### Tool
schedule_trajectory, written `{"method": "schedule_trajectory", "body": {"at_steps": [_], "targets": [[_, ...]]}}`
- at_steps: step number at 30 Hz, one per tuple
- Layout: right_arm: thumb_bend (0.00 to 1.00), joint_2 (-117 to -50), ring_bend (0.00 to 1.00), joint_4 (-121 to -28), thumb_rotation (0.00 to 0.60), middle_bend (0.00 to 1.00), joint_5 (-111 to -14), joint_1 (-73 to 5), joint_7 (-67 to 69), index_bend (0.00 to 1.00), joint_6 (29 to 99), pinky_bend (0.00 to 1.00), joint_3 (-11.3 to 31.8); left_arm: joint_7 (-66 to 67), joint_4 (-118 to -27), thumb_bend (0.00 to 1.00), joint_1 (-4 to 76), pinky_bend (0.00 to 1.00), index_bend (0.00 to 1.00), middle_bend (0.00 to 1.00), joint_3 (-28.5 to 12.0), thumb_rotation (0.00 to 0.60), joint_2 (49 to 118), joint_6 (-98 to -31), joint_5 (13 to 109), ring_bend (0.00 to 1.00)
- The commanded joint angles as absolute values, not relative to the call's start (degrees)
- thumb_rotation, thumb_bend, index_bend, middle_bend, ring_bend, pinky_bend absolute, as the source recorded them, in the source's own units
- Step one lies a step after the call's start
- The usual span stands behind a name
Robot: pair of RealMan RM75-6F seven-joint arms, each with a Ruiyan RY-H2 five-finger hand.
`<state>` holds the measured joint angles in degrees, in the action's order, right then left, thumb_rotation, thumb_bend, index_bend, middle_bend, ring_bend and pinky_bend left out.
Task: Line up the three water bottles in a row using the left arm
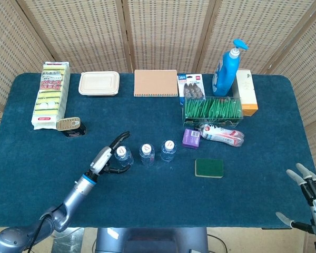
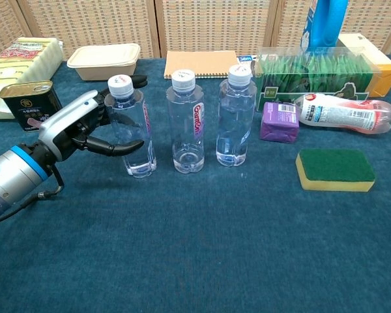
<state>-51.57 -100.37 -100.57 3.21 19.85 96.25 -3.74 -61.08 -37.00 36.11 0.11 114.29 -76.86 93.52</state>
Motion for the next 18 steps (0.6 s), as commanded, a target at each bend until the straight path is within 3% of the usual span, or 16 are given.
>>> {"method": "schedule_trajectory", "body": {"at_steps": [1, 7, 18], "targets": [[0.00, -51.54, 0.00, -100.49, 0.600, 0.01, -100.55, 3.22, 19.75, 0.11, 96.24, 0.00, -3.75, -61.35, -37.18, 0.24, 36.00, 0.28, 0.00, 0.00, -0.06, 0.600, 114.21, -77.02, 93.32, 0.00], [0.00, -51.51, 0.00, -100.62, 0.600, 0.01, -100.75, 3.24, 19.58, 0.11, 96.23, 0.00, -3.84, -61.62, -40.05, 0.08, 35.55, 0.26, 0.00, 0.00, -0.02, 0.600, 111.63, -78.34, 93.48, 0.00], [0.00, -51.61, 0.00, -100.87, 0.600, 0.01, -101.58, 3.33, 18.76, 0.11, 96.32, 0.00, -4.14, -60.69, -48.78, 0.07, 33.46, 0.20, 0.00, 0.00, 0.98, 0.600, 103.98, -81.59, 94.44, 0.00]]}}
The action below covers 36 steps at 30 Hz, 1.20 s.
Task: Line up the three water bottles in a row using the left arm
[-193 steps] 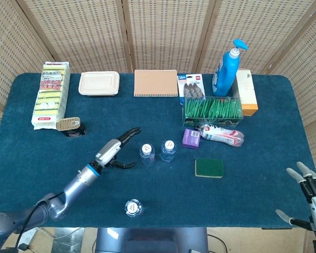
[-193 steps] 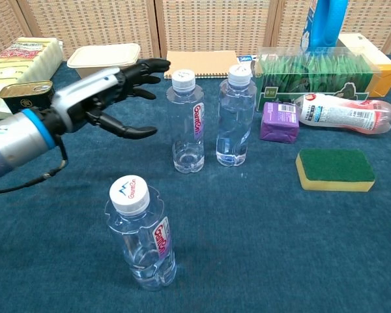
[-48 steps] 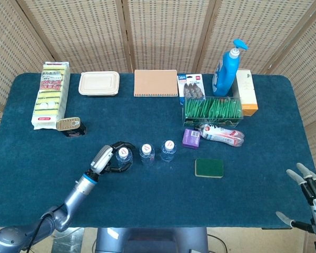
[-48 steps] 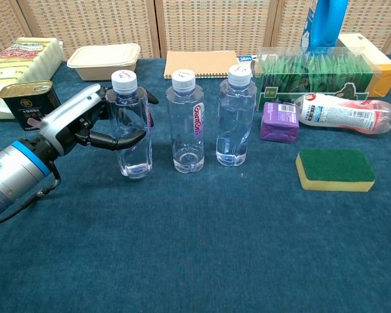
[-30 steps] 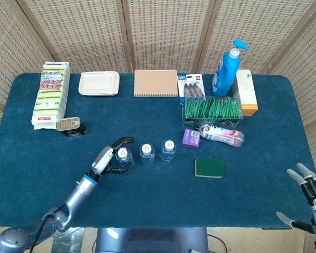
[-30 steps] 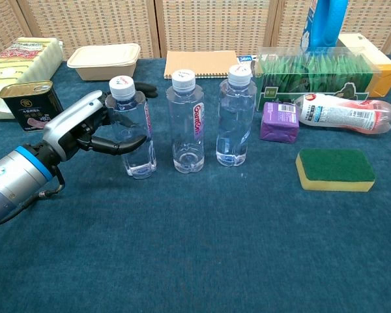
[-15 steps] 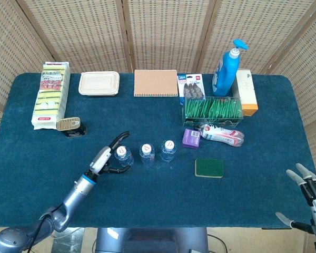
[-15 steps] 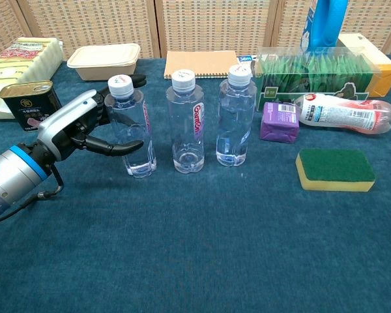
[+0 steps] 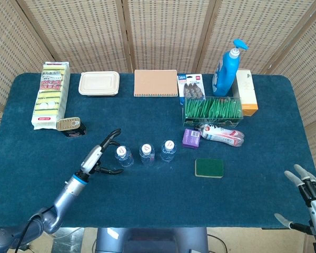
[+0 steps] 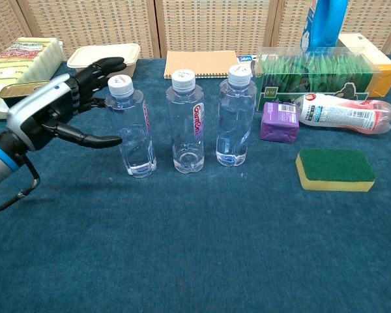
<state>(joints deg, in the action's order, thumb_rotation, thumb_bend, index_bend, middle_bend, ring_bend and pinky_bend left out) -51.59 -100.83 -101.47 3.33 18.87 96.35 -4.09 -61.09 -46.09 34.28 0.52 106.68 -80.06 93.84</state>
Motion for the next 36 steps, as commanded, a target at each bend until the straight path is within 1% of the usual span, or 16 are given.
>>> {"method": "schedule_trajectory", "body": {"at_steps": [1, 5, 8, 12, 15, 16, 20, 23, 25, 27, 30, 36], "targets": [[0.00, -51.62, 0.00, -100.91, 0.600, 0.01, -101.67, 3.33, 18.65, 0.11, 96.32, 0.00, -4.18, -60.44, -50.13, 0.07, 33.23, 0.18, 0.00, 0.00, 1.23, 0.600, 102.58, -81.92, 94.66, 0.00], [0.00, -51.76, 0.00, -101.06, 0.600, 0.01, -102.04, 3.41, 18.08, 0.11, 96.38, 0.00, -4.31, -57.46, -56.57, 0.07, 32.12, 0.10, 0.00, 0.00, 1.89, 0.600, 95.48, -83.60, 95.36, 0.00], [0.00, -51.91, 0.00, -101.26, 0.600, 0.01, -102.24, 3.45, 17.43, 0.11, 96.38, 0.00, -4.36, -53.55, -62.18, 0.07, 30.85, 0.07, 0.00, 0.00, 2.20, 0.600, 89.23, -84.71, 95.28, 0.00], [0.00, -52.28, 0.00, -101.57, 0.600, 0.01, -102.34, 3.39, 15.83, 0.11, 95.92, 0.00, -4.40, -47.43, -70.98, 0.08, 28.22, 0.07, 0.00, 0.00, 3.52, 0.600, 78.20, -85.68, 94.66, 0.00], [0.00, -52.50, 0.00, -101.87, 0.600, 0.01, -102.19, 3.39, 14.76, 0.11, 95.71, 0.00, -4.33, -41.34, -75.61, 0.13, 25.80, 0.06, 0.00, 0.00, 4.69, 0.600, 71.81, -86.09, 93.64, 0.00], [0.00, -52.76, 0.00, -101.92, 0.600, 0.01, -101.84, 3.49, 13.66, 0.11, 95.78, 0.00, -4.11, -35.89, -77.35, 0.15, 23.45, 0.06, 0.00, 0.00, 5.72, 0.600, 68.26, -87.09, 92.65, 0.00], [0.00, -53.82, 0.00, -102.20, 0.600, 0.01, -100.64, 3.88, 9.91, 0.11, 96.11, 0.00, -3.28, -27.75, -84.96, 0.17, 18.88, 0.06, 0.00, 0.00, 8.14, 0.600, 61.46, -87.89, 90.72, 0.00], [0.00, -55.52, 0.00, -102.15, 0.600, 0.01, -98.47, 4.47, 4.60, 0.11, 97.14, 0.00, -1.63, -24.18, -88.90, 0.17, 15.88, 0.06, 0.00, 0.00, 9.79, 0.600, 58.33, -87.68, 89.21, 0.00], [0.00, -57.43, 0.00, -101.61, 0.600, 0.01, -96.55, 5.08, -1.19, 0.12, 98.83, 0.00, 0.26, -22.07, -90.11, 0.17, 13.93, 0.06, 0.00, 0.00, 10.19, 0.600, 57.71, -88.51, 88.38, 0.00], [0.00, -59.09, 0.00, -101.27, 0.600, 0.01, -95.66, 5.46, -4.64, 0.13, 99.91, 0.00, 1.27, -19.75, -90.40, 0.17, 11.73, 0.07, 0.00, 0.00, 9.92, 0.600, 58.17, -90.61, 87.71, 0.00], [0.00, -59.64, 0.00, -101.07, 0.600, 0.01, -95.13, 5.83, -5.37, 0.13, 100.36, 0.00, 1.58, -19.33, -89.99, 0.17, 7.92, 0.06, 0.00, 0.00, 10.30, 0.600, 59.38, -94.89, 89.07, 0.00], [0.00, -58.63, 0.00, -101.04, 0.600, 0.01, -95.13, 6.44, -2.56, 0.13, 100.81, 0.00, 1.32, -18.65, -88.14, 0.17, 5.07, 0.07, 0.00, 0.00, 10.75, 0.600, 60.03, -97.24, 92.69, 0.00]]}}
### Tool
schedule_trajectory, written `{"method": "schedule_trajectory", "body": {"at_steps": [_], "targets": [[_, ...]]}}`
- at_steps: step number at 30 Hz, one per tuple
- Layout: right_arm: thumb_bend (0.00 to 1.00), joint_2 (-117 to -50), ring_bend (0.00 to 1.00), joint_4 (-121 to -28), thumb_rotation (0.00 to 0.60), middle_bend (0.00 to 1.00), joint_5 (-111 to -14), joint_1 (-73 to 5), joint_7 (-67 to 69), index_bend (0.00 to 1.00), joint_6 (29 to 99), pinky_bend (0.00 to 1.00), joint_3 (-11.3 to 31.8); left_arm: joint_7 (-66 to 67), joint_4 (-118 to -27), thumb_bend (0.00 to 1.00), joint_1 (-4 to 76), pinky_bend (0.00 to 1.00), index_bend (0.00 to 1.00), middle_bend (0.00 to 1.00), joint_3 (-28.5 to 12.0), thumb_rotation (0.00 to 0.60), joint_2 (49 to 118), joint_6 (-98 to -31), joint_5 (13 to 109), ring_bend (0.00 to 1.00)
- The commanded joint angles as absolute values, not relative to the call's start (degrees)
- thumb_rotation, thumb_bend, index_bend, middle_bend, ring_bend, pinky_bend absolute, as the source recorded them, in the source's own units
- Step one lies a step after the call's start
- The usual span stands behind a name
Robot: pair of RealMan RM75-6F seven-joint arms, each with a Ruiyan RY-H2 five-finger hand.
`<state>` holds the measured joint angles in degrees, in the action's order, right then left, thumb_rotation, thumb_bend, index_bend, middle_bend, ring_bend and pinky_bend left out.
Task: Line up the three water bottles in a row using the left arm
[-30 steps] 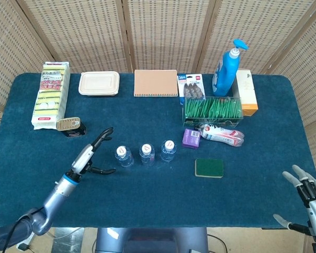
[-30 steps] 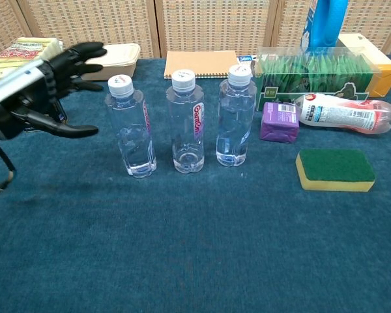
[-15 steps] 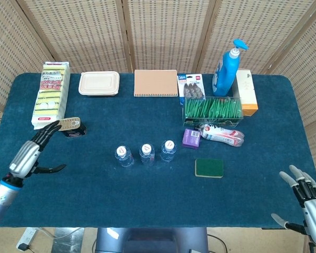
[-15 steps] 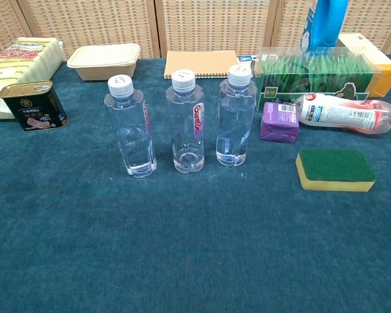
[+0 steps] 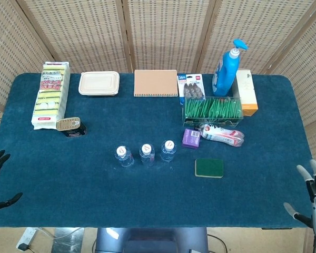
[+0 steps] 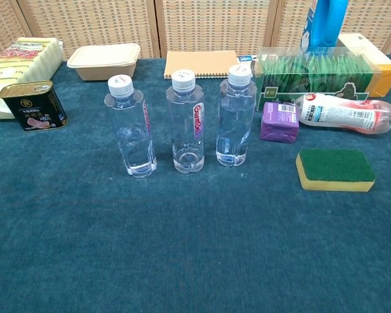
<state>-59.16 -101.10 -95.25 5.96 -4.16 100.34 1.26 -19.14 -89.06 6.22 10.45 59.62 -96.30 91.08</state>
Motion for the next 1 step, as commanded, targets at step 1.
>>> {"method": "schedule_trajectory", "body": {"at_steps": [1], "targets": [[0.00, -58.45, 0.00, -101.09, 0.600, 0.01, -95.19, 6.53, -2.21, 0.13, 100.90, 0.00, 1.28, -18.73, -88.02, 0.17, 4.86, 0.07, 0.00, 0.00, 10.71, 0.600, 60.05, -97.22, 92.92, 0.00]]}}
